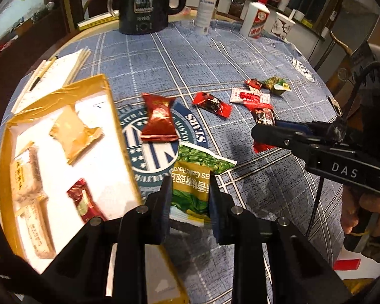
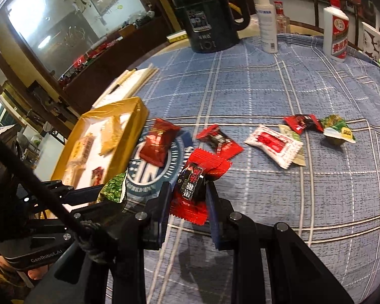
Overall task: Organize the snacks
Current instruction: 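Carry the green pack and red candy over the cardboard tray with both tools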
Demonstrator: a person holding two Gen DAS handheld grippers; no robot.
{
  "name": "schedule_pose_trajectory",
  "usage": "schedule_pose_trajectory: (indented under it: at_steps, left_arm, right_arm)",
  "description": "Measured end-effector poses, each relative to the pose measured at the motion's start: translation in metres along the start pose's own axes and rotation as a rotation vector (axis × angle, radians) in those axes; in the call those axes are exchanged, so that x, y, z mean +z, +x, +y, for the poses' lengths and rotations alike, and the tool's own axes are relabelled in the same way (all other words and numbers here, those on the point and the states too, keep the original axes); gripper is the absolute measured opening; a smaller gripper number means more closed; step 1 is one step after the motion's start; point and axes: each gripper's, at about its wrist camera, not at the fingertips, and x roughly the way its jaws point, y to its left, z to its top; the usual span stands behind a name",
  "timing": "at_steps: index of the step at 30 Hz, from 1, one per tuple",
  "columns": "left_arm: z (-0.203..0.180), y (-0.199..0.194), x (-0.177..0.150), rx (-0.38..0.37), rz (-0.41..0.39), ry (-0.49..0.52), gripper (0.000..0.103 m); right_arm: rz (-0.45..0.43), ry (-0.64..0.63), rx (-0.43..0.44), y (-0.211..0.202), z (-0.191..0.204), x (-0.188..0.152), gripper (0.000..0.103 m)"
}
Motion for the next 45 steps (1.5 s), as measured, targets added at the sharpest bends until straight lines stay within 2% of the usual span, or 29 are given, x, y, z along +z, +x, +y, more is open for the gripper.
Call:
schedule_pose_trajectory:
  at_steps: [13, 24, 32, 39, 45]
  left_arm:
    - [0.063, -0.038, -0.034, 0.069, -0.021, -0.129, 0.029]
    - [0.127, -0.039, -0.044, 0.119, -0.010, -0.269, 0.029]
    - [0.154, -0.020, -0.024, 0.146, 0.017, -0.251, 0.029]
    - [0.161, -0.001, -0.011, 0.141, 0.043, -0.203, 0.029]
    - [0.164, 0.008, -0.004, 0.128, 0.050, -0.173, 0.029]
  right_arm:
    - [-0.002, -0.070, 0.089, 0.007, 0.052, 0.008, 0.026]
    - [0.063, -0.162, 0.168, 0.034, 0.111, 0.000, 0.026]
    - [0.122, -0.197, 0.208, 0.056, 0.143, -0.011, 0.026]
    - [0.210, -0.205, 0.242, 0.082, 0.168, -0.034, 0.026]
    - [0.242, -0.194, 0.242, 0.099, 0.182, -0.045, 0.026]
